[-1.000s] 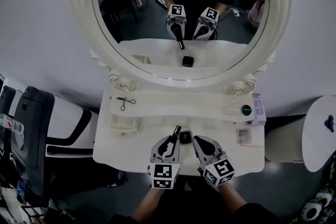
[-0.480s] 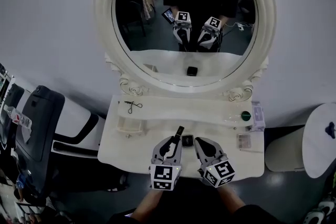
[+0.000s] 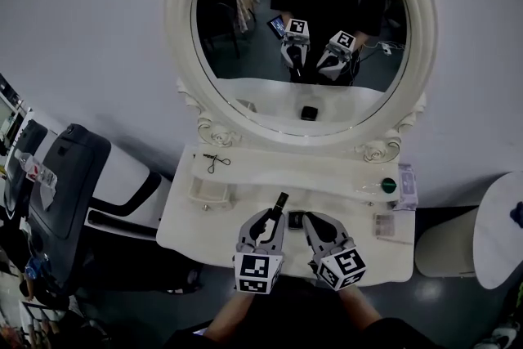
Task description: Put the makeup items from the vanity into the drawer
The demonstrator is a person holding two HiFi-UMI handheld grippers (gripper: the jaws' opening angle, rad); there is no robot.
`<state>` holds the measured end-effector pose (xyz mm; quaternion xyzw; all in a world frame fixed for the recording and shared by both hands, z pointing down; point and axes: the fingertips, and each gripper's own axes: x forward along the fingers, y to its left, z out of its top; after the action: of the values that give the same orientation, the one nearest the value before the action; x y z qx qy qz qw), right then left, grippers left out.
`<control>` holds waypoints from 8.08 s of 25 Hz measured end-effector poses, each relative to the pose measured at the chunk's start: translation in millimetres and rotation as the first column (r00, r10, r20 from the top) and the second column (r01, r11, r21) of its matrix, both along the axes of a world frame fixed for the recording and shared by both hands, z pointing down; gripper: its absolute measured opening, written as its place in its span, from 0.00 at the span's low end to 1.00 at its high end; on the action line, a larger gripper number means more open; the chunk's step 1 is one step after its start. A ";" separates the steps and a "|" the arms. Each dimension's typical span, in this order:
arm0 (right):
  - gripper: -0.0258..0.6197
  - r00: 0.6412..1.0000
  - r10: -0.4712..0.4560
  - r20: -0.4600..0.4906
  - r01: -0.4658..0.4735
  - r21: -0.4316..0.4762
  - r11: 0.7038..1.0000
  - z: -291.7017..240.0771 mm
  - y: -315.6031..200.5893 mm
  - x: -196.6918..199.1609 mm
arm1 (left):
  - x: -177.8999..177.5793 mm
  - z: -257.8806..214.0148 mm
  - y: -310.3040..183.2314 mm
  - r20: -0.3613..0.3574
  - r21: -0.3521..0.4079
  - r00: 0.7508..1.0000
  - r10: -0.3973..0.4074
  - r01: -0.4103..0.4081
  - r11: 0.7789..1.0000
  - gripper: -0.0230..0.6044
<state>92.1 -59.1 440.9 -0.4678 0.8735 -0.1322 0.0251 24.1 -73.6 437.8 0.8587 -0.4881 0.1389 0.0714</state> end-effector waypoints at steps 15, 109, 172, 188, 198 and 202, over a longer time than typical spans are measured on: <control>0.08 0.973 -0.230 0.015 0.230 0.005 0.973 -2.5 2.2 -44.3 | -50.5 3.1 19.5 -0.008 -0.018 0.969 -0.247 0.247 0.969 0.20; 0.08 0.980 -0.197 -0.034 0.186 -0.210 0.960 94.1 -142.4 -215.7 | -237.0 156.0 -140.9 0.115 -0.410 0.978 -0.177 0.209 0.888 0.20; 0.08 0.989 0.143 -0.040 -0.147 -0.126 0.981 46.8 10.4 -42.0 | -35.9 50.8 1.8 -0.071 -0.118 0.982 0.178 -0.185 0.976 0.06; 0.08 0.959 0.278 -0.045 -0.282 -0.159 0.946 60.3 3.4 -28.0 | -24.4 59.9 -12.8 -0.054 -0.132 0.953 0.299 -0.304 0.944 0.06; 0.22 0.947 0.310 -0.080 -0.320 -0.252 0.913 92.5 -5.6 -36.7 | -28.6 81.5 -22.1 -0.061 -0.176 0.935 0.350 -0.355 0.918 0.06; 0.26 0.937 0.339 -0.089 -0.350 -0.265 0.899 97.4 -6.6 -33.0 | -30.1 88.3 -23.1 -0.059 -0.188 0.931 0.359 -0.364 0.912 0.06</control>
<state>59.1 -65.6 538.3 -0.6163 0.7503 -0.2366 -0.0355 -6.0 -96.7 526.1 0.9245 -0.3038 0.1869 0.1342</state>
